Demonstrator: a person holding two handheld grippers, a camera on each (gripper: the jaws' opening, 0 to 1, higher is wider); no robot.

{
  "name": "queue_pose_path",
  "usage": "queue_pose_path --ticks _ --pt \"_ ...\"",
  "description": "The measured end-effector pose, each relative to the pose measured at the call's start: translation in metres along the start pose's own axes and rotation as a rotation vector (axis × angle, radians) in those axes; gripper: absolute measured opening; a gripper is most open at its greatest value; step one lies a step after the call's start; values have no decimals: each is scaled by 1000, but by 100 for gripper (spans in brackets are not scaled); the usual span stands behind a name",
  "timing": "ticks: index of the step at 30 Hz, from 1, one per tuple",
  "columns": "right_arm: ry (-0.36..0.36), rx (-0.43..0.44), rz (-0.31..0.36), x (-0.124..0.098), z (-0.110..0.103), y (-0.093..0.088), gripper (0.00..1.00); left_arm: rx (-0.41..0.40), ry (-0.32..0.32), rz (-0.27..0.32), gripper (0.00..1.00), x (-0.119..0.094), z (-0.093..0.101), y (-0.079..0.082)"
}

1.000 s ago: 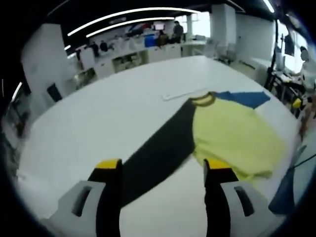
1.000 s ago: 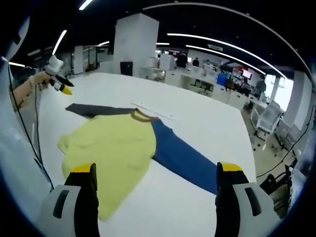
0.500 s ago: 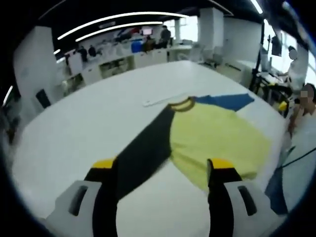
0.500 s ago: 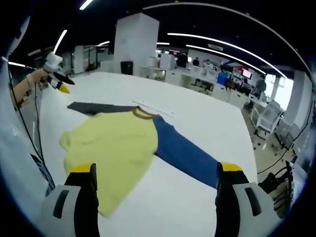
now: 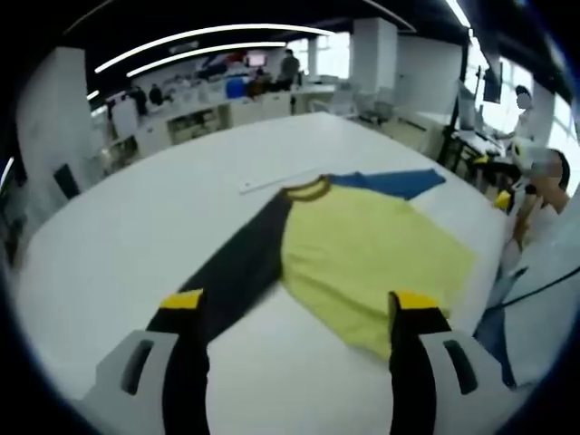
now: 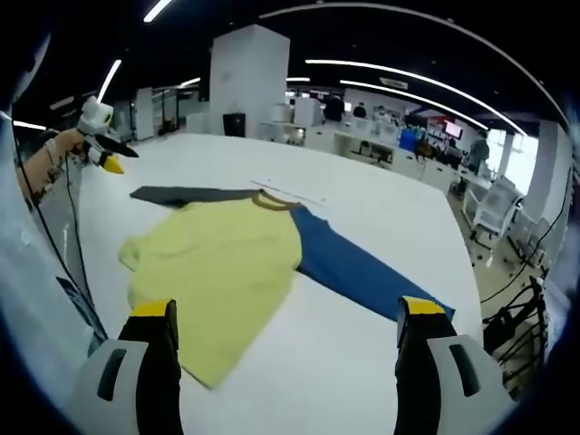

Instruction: Fold the garment on the visible template until the final outline fits inside the template.

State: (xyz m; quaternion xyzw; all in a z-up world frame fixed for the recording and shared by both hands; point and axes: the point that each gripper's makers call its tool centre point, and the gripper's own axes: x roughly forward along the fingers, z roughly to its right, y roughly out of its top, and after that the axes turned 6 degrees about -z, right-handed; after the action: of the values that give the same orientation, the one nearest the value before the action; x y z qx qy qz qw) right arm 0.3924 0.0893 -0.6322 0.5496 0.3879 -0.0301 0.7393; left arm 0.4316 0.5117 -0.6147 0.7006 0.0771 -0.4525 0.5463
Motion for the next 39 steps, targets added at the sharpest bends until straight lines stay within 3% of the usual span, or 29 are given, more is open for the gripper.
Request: queue_pose_path --ticks 7,18,27,39 --pt "20 -2 -30 1 -9 -13 100 -14 -21 17 82 -1 17 -6" --pt "39 -5 -40 2 -10 -17 100 -23 -36 -15 92 -3 36 -19" --pt "55 -13 -50 2 -10 -20 100 -22 -53 7 99 -2 47 -13" --pt "74 -8 -70 7 -13 -30 100 -74 -89 -2 99 5 66 -24"
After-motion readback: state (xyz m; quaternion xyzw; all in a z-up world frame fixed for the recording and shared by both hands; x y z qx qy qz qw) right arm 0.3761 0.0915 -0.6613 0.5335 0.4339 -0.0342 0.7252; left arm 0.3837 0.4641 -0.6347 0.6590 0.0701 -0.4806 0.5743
